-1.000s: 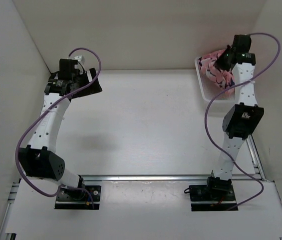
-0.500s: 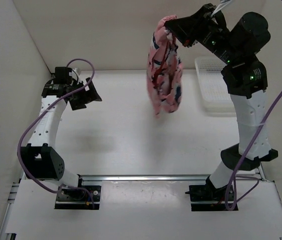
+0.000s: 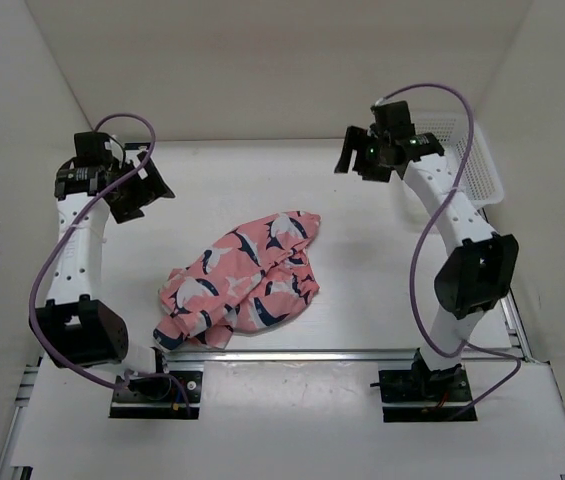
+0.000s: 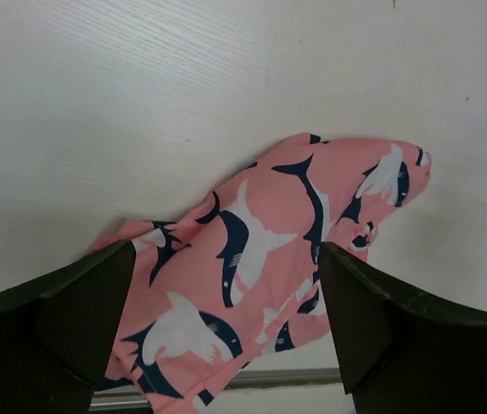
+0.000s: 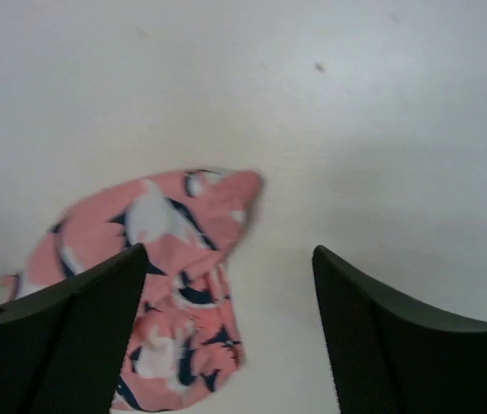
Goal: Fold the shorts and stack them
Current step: Move the shorts to the center of the board, then flatten the shorts out
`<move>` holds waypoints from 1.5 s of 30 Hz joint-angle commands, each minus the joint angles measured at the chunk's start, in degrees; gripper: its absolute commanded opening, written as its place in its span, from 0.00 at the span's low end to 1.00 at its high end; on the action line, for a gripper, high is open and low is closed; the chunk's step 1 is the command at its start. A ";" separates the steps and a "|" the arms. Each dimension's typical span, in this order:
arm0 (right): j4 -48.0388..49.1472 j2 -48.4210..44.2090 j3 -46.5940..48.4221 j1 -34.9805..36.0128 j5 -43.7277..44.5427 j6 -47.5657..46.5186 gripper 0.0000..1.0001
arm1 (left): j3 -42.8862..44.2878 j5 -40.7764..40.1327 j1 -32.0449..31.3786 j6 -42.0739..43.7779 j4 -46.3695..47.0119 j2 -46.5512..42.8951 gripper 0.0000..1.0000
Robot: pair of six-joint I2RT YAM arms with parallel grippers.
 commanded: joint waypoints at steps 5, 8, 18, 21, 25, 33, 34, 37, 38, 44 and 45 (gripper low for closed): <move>-2.96 -10.91 -14.37 1.71 4.69 4.06 0.41 | -24.64 1.96 -5.23 -7.45 2.51 -14.76 0.91; 1.17 -14.17 -24.11 3.82 0.64 8.10 0.31 | -33.97 1.42 -5.77 -9.91 1.11 -21.18 0.88; 12.60 -6.71 -32.60 5.05 -11.94 16.02 0.70 | -43.21 3.53 -8.84 -12.74 -6.54 -32.99 1.00; 14.35 -2.68 -29.96 5.05 -13.78 16.54 0.70 | -45.07 3.53 -10.16 -15.28 -5.84 -33.60 1.00; 14.36 2.25 -26.36 4.35 -13.26 17.43 0.69 | -47.87 4.76 -11.21 -16.43 -2.95 -32.03 1.00; 14.98 13.32 -18.36 3.21 -13.42 18.92 0.61 | -43.05 0.82 -11.22 -18.54 -1.27 -28.69 0.13; 14.98 14.56 -17.57 3.21 -14.13 19.53 0.61 | -42.00 -1.19 -11.22 -18.54 -1.88 -27.99 0.10; 14.98 19.30 -14.41 3.21 -14.67 19.54 0.52 | -37.52 -4.98 -11.22 -17.83 -4.43 -25.87 0.10; 14.98 19.84 -13.79 3.21 -14.06 19.54 0.45 | -36.38 -5.69 -11.22 -17.31 -4.44 -25.35 0.10; 14.45 21.34 -7.38 3.21 -13.44 20.06 0.00 | -28.02 -9.73 -11.22 -16.25 -8.04 -23.51 0.10; 14.45 21.34 -6.32 3.21 -12.57 20.06 0.00 | -26.88 -10.43 -11.22 -16.25 -8.04 -22.89 0.10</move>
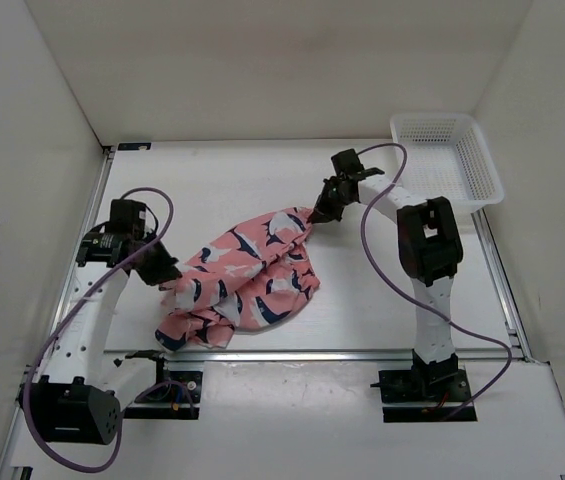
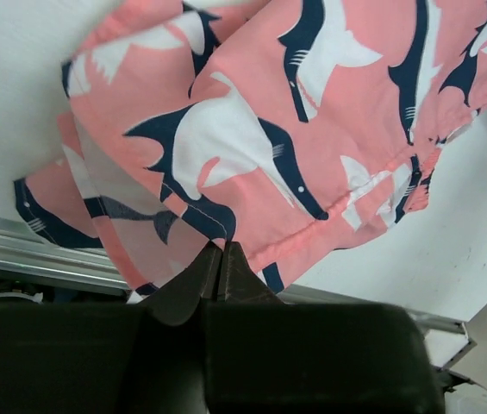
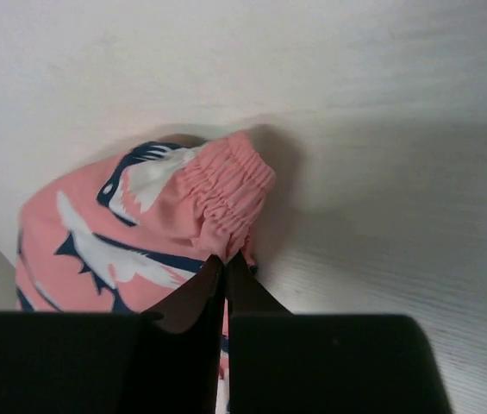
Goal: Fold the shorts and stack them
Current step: Flatten the shorts out
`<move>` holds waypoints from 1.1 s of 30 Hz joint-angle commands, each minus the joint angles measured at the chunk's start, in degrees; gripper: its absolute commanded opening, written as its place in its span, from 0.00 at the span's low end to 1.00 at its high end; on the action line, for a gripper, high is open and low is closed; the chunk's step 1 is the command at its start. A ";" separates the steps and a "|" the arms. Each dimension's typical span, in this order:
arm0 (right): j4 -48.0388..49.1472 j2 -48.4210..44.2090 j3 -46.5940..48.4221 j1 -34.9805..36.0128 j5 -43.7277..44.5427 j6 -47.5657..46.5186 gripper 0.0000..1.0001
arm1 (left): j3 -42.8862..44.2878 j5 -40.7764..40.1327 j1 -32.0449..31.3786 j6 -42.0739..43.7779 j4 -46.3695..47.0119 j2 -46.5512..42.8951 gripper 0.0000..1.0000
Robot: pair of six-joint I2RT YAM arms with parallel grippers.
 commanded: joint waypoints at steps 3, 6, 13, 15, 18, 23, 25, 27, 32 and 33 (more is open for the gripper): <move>0.04 -2.34 11.71 -0.12 0.73 0.20 0.00 | 10.30 -5.72 0.36 2.75 -1.53 5.14 0.10; -0.66 -2.96 22.92 -0.82 0.73 0.20 0.00 | 23.64 -8.00 2.82 5.47 -1.53 11.72 0.10; -0.14 -5.13 48.97 -3.28 -1.54 2.93 0.00 | 65.96 -7.49 7.58 8.82 -1.87 26.14 0.10; 0.39 -10.65 48.13 -3.28 -0.94 1.17 0.00 | 69.02 -6.62 7.58 8.82 -0.57 26.87 0.10; 2.14 -22.41 36.38 -3.28 1.61 -4.36 0.00 | 65.98 -1.53 7.58 8.20 4.60 23.02 0.10; 3.64 -44.64 5.81 -0.48 7.05 -10.61 0.00 | 46.24 2.09 7.58 7.67 10.16 9.06 0.10; 2.94 -51.00 -11.62 0.85 10.21 -10.71 0.00 | 38.14 2.80 7.58 6.89 10.16 4.57 0.10; 2.07 -59.94 -23.02 1.99 15.40 -7.64 0.07 | 24.65 4.72 6.01 5.57 10.69 -2.29 0.10; -8.81 -77.27 -47.04 2.87 25.33 10.16 0.56 | 0.15 6.13 4.85 -1.37 10.69 -11.88 0.77; -11.10 -79.14 -49.16 2.87 26.21 12.22 0.56 | -1.96 6.14 4.85 -2.25 10.69 -11.89 0.79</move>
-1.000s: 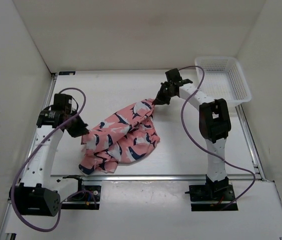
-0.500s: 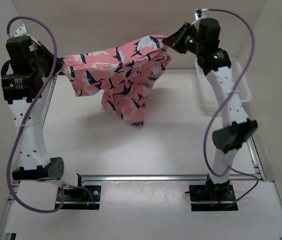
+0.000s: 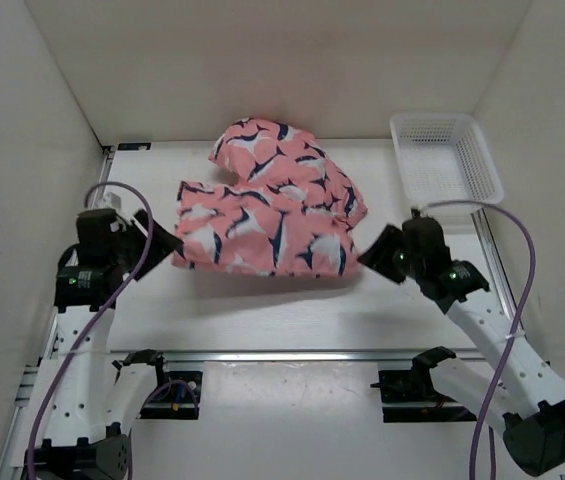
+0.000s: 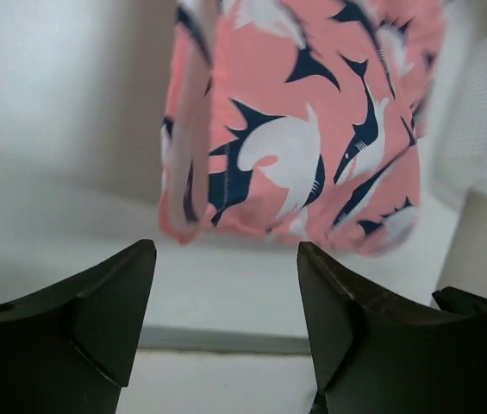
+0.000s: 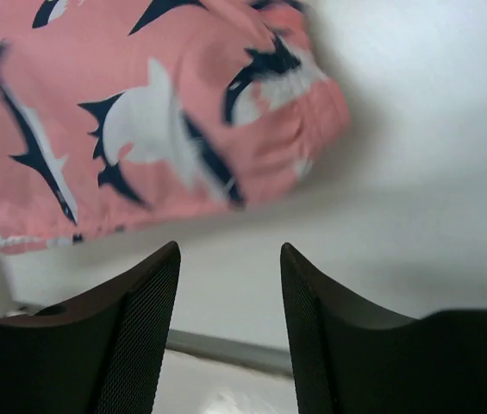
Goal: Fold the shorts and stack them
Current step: Flatten the shorts out
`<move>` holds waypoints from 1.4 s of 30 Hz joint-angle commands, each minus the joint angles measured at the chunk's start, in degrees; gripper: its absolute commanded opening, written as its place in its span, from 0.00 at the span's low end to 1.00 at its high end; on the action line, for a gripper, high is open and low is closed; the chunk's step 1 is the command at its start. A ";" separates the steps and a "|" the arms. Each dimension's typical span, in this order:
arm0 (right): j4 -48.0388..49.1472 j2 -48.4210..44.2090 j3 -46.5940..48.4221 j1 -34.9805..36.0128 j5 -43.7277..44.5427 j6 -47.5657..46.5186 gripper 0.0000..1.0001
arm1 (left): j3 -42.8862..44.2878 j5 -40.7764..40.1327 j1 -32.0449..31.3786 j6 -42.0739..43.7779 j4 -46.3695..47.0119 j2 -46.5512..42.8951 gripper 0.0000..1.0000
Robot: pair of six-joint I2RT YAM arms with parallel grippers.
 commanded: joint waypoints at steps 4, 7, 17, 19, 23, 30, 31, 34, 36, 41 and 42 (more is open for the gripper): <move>-12.15 -10.88 -7.84 -1.00 7.19 13.12 0.56 | -5.93 -5.36 0.35 -5.78 -6.13 5.30 0.65; -13.29 -9.48 -7.84 -1.00 5.34 13.74 0.55 | -4.60 -9.68 0.35 -5.26 -8.87 10.84 0.43; -6.53 -7.89 -16.09 -1.52 -5.39 19.10 0.64 | -17.34 -1.35 0.35 -6.31 0.33 15.76 0.78; -4.77 -6.15 -16.80 -1.53 -6.00 19.10 0.65 | -17.87 -1.34 -0.53 -6.84 1.23 17.52 0.88; -0.73 -1.04 -17.33 -2.14 -7.67 17.79 0.67 | -17.87 -1.34 -0.53 -6.84 5.35 23.32 0.93; 6.83 8.09 -16.19 -5.65 -6.00 15.06 0.67 | -17.17 -1.42 -2.89 -6.84 9.49 33.42 0.68; 9.01 11.07 -16.19 -6.44 -6.00 14.45 0.67 | -16.64 -1.42 -2.90 -6.23 9.49 34.14 0.57; 11.57 17.04 -14.87 -6.45 -5.74 13.83 0.67 | -16.64 -2.04 -2.90 -6.22 10.02 34.67 0.11; 14.56 21.53 -13.39 -6.98 -5.12 11.99 0.65 | -16.03 -2.56 -2.90 -6.22 10.02 34.67 0.10; 17.02 29.54 -7.85 -4.79 -2.93 8.56 0.56 | -14.10 -1.87 -2.90 -6.22 10.02 33.09 0.10; 17.55 31.21 -6.97 -3.91 -1.71 8.55 0.41 | -13.57 -1.86 -2.90 -6.22 10.02 32.48 0.10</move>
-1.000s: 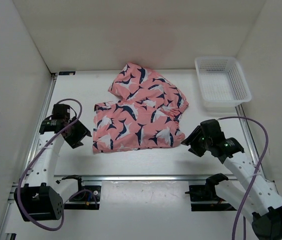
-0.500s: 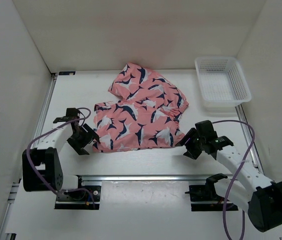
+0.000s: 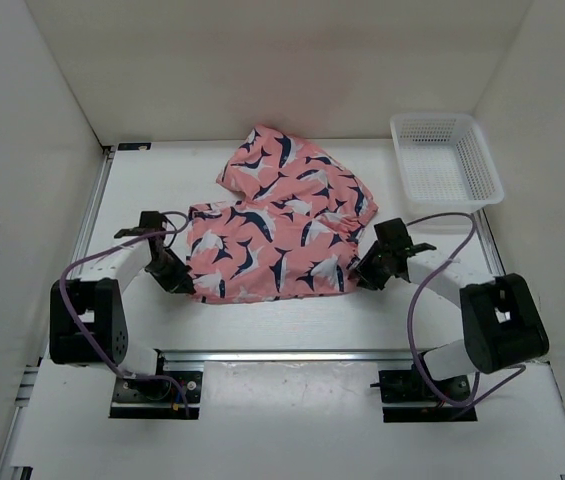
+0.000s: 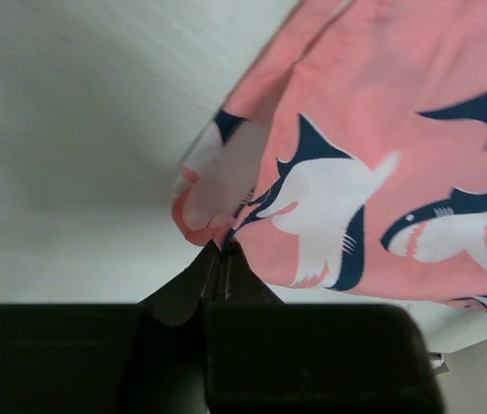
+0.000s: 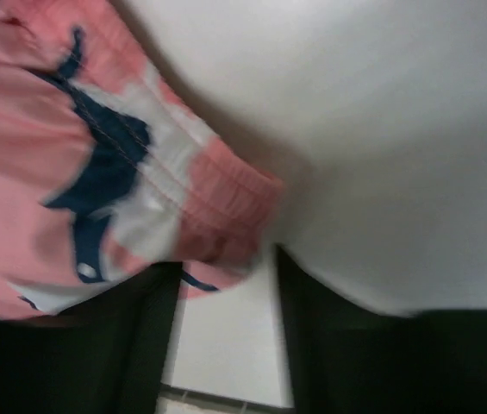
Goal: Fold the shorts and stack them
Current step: Flatten the shorts out
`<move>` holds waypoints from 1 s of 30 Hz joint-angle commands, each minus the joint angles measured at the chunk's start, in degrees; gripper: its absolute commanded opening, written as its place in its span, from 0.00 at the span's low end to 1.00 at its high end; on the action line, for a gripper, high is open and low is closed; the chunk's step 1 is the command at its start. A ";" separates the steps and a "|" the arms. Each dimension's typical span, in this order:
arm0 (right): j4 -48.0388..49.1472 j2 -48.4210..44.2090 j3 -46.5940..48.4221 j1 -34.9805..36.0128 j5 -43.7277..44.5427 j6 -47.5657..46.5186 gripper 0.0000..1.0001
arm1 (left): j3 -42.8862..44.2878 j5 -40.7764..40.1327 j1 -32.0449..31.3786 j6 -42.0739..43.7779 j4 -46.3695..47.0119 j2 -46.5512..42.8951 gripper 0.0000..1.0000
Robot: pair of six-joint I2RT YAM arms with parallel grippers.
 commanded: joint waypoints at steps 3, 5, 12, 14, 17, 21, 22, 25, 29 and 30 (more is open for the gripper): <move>2.47 4.39 7.87 1.63 5.30 -3.32 0.11 | 6.76 0.61 -0.06 0.22 -0.01 -3.09 0.10; 0.79 4.39 11.49 0.40 6.36 -4.45 0.00 | 10.28 0.61 -0.06 0.84 -1.59 -3.09 0.10; -13.62 5.09 38.99 -3.12 10.31 -11.92 0.00 | 36.37 -2.11 2.13 2.69 -11.78 -1.68 0.10; -17.06 3.08 40.51 -3.12 10.85 -14.03 0.00 | 42.02 -2.91 2.67 3.21 -13.37 -2.99 0.10; -19.61 -4.01 35.08 -3.12 12.25 -14.65 0.00 | 38.44 -5.70 4.16 3.21 -13.38 -7.12 0.10; -20.14 -12.21 16.90 -3.12 14.62 -12.38 0.00 | 19.66 -5.73 5.74 1.19 -9.61 -12.48 0.10; -20.14 -13.26 10.25 -3.12 14.63 -11.33 0.00 | 12.92 -5.02 5.74 0.15 -7.34 -13.01 0.10; -18.74 -15.47 4.84 -3.82 10.59 -8.43 0.25 | 6.89 -0.81 5.05 0.04 -4.60 -11.45 0.15; -18.12 -17.75 3.68 -3.82 8.39 -7.62 0.67 | 4.77 -0.80 4.43 1.89 -4.59 -11.78 0.50; -18.82 -17.76 4.29 -3.82 8.39 -7.62 0.68 | 4.15 -0.80 4.43 1.89 -4.59 -12.31 0.50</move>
